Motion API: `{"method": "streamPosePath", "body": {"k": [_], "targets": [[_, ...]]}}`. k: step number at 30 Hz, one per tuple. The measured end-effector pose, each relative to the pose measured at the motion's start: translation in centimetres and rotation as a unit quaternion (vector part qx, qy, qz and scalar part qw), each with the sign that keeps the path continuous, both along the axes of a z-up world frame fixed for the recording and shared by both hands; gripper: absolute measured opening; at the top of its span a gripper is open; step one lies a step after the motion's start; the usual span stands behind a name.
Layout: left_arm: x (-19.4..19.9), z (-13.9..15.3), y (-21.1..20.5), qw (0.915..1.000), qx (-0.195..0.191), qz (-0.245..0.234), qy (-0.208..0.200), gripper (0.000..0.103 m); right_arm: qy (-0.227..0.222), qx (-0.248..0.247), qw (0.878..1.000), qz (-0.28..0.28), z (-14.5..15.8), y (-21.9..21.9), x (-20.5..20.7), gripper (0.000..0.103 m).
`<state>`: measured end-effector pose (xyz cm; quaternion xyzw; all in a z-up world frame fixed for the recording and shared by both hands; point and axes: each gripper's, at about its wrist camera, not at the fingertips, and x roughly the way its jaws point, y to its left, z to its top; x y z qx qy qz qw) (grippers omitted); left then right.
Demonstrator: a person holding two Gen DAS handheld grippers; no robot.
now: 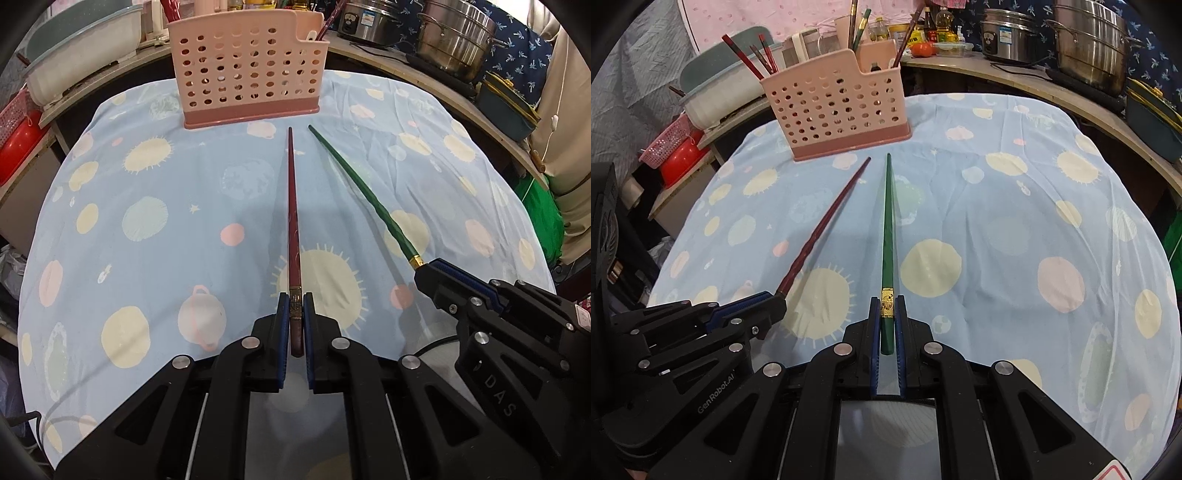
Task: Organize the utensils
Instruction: 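Lift both chopsticks and carry them above the pink holder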
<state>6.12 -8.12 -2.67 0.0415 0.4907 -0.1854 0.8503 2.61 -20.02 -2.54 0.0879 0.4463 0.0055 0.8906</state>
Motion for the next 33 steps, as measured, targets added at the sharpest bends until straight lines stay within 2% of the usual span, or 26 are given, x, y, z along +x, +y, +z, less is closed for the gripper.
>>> {"method": "streamPosePath", "body": {"k": [6, 15, 18, 20, 27, 30, 33], "targets": [[-0.1, 1.8, 0.1, 0.9998, -0.007, 0.001, -0.017, 0.007, -0.021, 0.005, 1.0, 0.003, 2.0, 0.0, -0.1, 0.008], [-0.1, 6.1, 0.7, 0.9982, -0.028, 0.004, -0.054, 0.007, -0.059, 0.021, 0.998, -0.003, 6.1, -0.8, 0.0, 0.008], [-0.1, 7.8, 0.8, 0.9967, -0.036, 0.004, -0.073, 0.007, -0.077, 0.021, 0.997, -0.003, 7.7, -1.0, 0.1, 0.008], [-0.1, 8.7, 0.8, 0.9958, -0.04, 0.001, -0.083, 0.007, -0.088, 0.022, 0.996, -0.001, 8.7, -1.0, 0.2, 0.003], [0.5, 12.0, 0.6, 0.9918, -0.048, -0.005, -0.118, 0.007, -0.122, 0.009, 0.992, 0.005, 11.7, -0.9, 0.9, 0.003], [0.8, 12.7, 1.3, 0.9905, -0.051, 0.003, -0.127, 0.007, -0.125, 0.005, 0.992, 0.002, 12.0, -1.2, 1.3, 0.003], [1.3, 12.5, 2.4, 0.9906, -0.05, 0.017, -0.126, 0.007, -0.103, 0.003, 0.995, 0.001, 10.4, -1.6, 1.5, 0.003]]}}
